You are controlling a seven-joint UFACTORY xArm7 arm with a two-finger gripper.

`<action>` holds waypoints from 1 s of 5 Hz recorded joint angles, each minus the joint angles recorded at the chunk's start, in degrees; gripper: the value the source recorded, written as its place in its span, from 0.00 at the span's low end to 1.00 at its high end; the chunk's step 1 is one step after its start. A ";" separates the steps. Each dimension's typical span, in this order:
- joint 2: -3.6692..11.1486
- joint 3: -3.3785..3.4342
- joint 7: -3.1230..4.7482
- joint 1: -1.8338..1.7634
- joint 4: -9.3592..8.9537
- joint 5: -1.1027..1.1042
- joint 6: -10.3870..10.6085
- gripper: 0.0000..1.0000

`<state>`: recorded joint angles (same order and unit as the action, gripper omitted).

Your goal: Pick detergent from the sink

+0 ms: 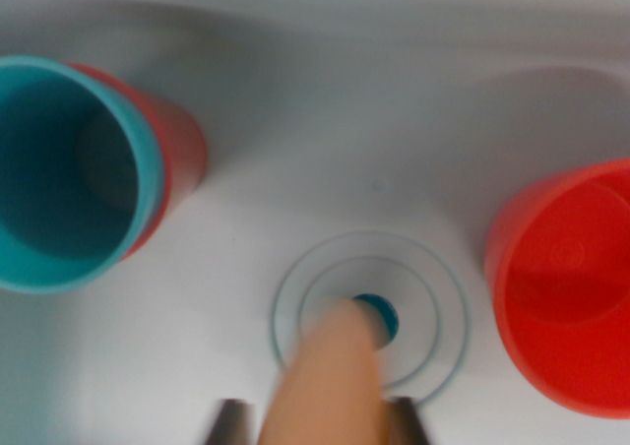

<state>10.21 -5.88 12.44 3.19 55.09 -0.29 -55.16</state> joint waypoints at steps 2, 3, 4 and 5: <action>-0.11 0.00 0.00 0.00 0.32 0.01 -0.42 1.00; -0.11 0.00 0.00 0.00 0.32 0.01 -0.42 1.00; -0.33 0.00 -0.01 -0.01 0.96 0.03 -1.29 1.00; -0.33 0.00 -0.01 -0.01 0.96 0.03 -1.29 1.00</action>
<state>9.88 -5.88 12.43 3.18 56.05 -0.26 -56.45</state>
